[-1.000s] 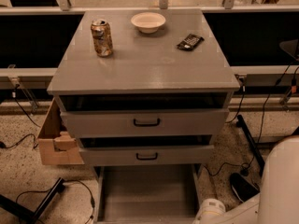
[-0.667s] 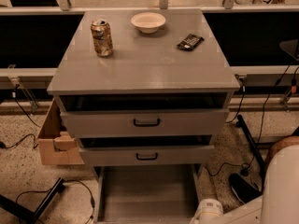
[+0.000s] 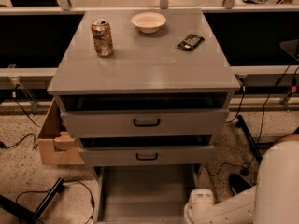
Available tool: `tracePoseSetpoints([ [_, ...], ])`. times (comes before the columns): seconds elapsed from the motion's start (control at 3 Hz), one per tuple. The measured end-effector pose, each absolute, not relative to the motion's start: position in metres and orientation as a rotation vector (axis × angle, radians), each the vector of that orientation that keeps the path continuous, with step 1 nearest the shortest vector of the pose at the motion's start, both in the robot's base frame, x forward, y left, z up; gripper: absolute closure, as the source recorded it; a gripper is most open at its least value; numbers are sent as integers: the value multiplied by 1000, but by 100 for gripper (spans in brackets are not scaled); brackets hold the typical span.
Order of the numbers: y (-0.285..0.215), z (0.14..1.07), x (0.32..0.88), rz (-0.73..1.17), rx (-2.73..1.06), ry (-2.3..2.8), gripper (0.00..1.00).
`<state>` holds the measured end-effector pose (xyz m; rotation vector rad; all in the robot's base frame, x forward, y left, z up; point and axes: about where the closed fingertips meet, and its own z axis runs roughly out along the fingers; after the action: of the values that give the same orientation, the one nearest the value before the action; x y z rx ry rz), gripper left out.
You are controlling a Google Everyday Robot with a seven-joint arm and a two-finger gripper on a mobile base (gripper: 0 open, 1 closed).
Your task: Open bottom drawer
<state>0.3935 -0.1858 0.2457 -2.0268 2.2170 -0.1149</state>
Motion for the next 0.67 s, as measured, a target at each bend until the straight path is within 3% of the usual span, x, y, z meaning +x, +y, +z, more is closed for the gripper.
tracePoseSetpoints([
  [0.67, -188, 208, 443, -101, -2097, 2136, 100],
])
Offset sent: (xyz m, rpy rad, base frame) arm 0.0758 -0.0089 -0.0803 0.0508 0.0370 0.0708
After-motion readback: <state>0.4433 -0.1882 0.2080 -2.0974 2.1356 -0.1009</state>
